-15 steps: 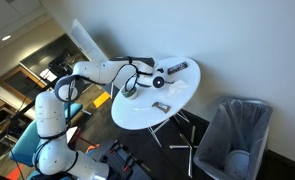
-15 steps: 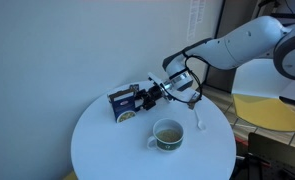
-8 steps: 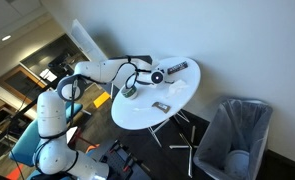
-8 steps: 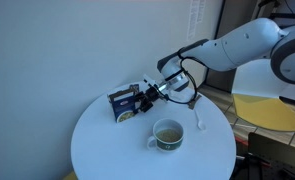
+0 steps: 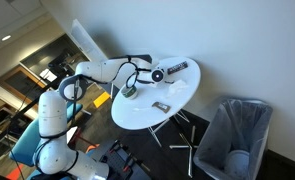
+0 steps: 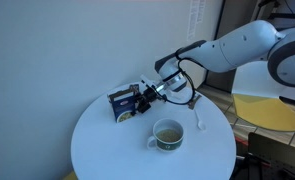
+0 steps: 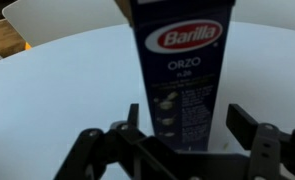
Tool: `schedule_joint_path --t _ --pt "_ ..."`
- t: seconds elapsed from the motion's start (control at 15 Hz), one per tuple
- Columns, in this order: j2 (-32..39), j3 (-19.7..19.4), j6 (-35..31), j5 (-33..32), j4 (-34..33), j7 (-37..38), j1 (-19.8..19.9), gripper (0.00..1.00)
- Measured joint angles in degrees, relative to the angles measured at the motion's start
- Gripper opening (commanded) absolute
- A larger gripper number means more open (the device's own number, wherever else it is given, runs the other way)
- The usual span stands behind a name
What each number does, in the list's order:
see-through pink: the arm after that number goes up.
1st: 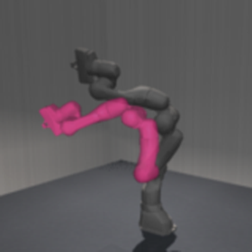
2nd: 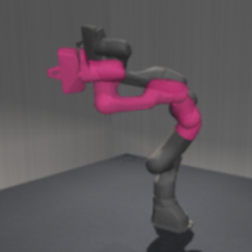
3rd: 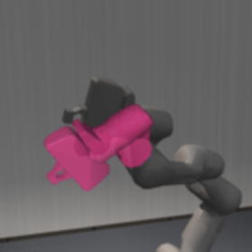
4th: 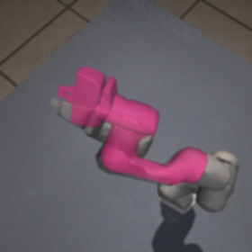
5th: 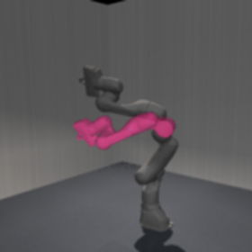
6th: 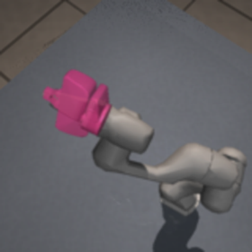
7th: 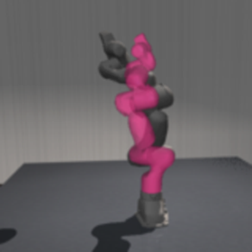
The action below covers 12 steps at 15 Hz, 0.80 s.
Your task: Pour the contents in the box in the mug cup
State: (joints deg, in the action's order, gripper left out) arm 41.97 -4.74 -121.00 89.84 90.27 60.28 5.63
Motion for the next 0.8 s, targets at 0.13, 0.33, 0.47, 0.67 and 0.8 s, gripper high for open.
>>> schedule_joint_path --t 0.13,0.33,0.47,0.67,0.8 --pt "0.1 0.0 0.0 -0.5 -0.1 0.0 0.0 0.42" --pt "0.3 0.1 0.0 -1.7 -0.4 0.0 0.0 0.21" --pt "0.3 0.1 0.0 -2.2 -0.7 0.0 0.0 0.17" --pt "0.3 0.1 0.0 -3.1 -1.2 -0.4 0.0 0.13" --pt "0.3 0.1 0.1 -4.0 -1.5 -0.5 0.0 0.13"
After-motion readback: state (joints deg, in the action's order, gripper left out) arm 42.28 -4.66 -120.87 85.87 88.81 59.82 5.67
